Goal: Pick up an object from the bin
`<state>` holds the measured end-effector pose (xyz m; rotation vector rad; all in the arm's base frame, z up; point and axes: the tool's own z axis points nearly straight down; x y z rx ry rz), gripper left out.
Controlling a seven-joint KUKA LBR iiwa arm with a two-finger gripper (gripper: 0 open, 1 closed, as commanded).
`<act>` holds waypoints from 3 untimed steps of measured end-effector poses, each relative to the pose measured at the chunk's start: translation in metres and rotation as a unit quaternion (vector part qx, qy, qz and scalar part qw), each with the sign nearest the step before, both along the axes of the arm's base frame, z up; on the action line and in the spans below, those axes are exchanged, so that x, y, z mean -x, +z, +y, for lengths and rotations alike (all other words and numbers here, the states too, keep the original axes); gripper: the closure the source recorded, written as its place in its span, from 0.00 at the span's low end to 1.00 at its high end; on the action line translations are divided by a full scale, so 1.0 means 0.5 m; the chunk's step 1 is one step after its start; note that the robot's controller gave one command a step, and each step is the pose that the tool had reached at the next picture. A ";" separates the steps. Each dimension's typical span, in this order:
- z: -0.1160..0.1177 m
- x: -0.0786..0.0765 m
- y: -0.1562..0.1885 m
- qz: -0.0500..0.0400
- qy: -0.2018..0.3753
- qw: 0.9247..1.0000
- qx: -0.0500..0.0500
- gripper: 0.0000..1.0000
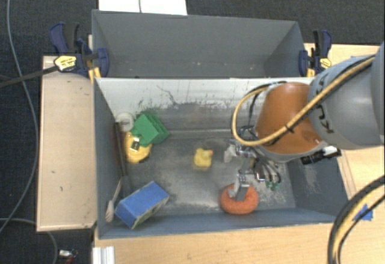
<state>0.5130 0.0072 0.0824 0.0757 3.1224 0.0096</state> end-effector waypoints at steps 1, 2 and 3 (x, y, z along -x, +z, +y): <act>0.020 -0.001 -0.021 -0.004 0.066 0.998 0.001 1.00; 0.024 -0.011 -0.021 -0.006 0.070 0.998 0.001 0.00; 0.024 -0.010 -0.021 -0.006 0.069 0.998 0.001 0.00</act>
Offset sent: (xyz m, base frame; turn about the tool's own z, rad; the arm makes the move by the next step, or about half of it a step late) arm 0.0000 0.0000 0.0000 0.0000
